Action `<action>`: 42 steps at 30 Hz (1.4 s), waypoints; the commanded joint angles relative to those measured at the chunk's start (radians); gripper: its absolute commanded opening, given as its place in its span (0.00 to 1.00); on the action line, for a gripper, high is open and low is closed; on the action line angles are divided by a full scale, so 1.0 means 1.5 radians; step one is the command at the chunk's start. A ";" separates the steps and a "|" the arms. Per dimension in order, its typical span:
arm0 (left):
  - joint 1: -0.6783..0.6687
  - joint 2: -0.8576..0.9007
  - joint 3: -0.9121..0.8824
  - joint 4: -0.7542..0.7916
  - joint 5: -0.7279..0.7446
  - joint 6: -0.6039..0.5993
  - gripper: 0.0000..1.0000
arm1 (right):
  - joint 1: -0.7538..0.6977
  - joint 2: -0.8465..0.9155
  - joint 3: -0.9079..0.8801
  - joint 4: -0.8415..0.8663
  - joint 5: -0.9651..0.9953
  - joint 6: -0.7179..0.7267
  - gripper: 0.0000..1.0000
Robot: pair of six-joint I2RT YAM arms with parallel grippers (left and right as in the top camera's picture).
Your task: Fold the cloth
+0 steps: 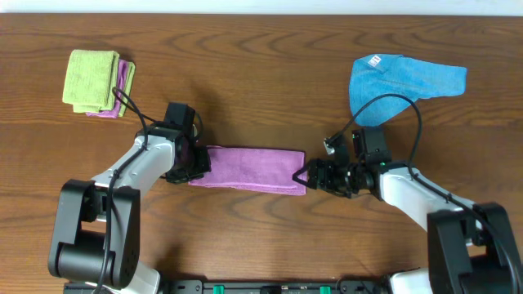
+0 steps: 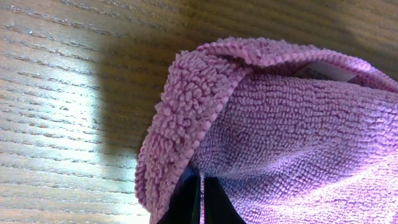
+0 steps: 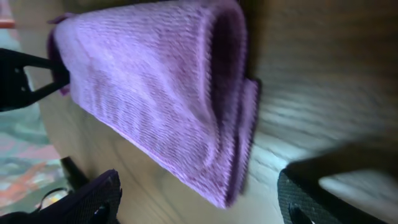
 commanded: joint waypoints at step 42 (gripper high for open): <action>0.004 -0.546 0.192 -0.329 -0.060 0.002 0.06 | 0.210 0.089 0.474 -0.579 0.641 0.099 0.02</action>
